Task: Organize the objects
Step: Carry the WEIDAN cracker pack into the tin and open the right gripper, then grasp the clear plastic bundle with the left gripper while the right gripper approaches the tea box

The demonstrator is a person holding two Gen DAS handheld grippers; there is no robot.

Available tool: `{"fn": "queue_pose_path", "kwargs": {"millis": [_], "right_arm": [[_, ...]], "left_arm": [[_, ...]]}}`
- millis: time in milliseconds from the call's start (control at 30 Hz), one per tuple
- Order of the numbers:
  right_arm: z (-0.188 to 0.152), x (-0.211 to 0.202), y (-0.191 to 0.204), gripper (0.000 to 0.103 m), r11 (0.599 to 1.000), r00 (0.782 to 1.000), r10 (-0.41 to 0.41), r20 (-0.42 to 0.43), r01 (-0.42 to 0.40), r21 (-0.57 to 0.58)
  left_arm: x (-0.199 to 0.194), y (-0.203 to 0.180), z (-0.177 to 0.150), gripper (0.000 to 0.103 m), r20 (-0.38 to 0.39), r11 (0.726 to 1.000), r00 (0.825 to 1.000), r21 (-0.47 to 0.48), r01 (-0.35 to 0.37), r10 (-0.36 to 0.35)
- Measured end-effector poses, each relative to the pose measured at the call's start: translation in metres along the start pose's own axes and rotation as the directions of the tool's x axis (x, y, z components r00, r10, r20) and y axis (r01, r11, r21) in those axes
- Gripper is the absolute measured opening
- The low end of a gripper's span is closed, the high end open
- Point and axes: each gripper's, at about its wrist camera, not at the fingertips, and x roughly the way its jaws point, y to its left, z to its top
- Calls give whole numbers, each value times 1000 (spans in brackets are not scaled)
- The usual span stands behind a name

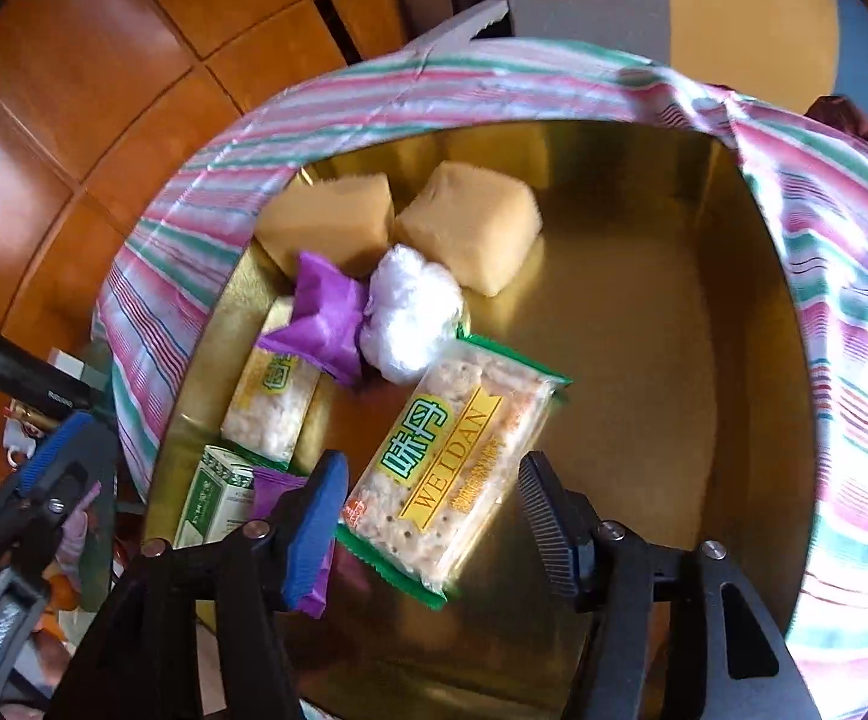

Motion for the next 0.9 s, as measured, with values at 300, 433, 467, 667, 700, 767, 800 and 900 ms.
{"fn": "queue_pose_path", "kwargs": {"millis": [300,433,467,667,700,767,800,900], "right_arm": [[-8,-22,-4,64,1000,998,-27,56,28,-7],[-14,-35,-14,69,999,994,-44,95,44,1],[-16,-41,-18,69,999,993,-52,110,52,3],[-23,-82,-61,71,993,976,-103,193,89,81],[-25,-90,-71,71,990,972,-117,204,99,98],[-29,-106,-91,72,983,963,-151,224,124,134],[-31,-114,-101,72,979,958,-168,234,135,152],[-37,-137,-135,72,962,940,-231,252,181,207]], "left_arm": [[-5,-11,-3,41,-3,1000,1000,28,7,-7],[-8,-17,-2,42,-1,999,1000,42,11,-11],[-9,-18,-2,41,-1,999,1000,46,12,-12],[-9,-34,-3,42,-9,997,1000,79,27,-26],[-9,-37,-3,42,-10,996,1000,87,29,-28],[-9,-44,-3,41,-13,994,999,102,37,-35],[-9,-48,-3,42,-16,993,999,111,41,-39],[-8,-60,-3,42,-24,989,998,135,54,-51]]}}
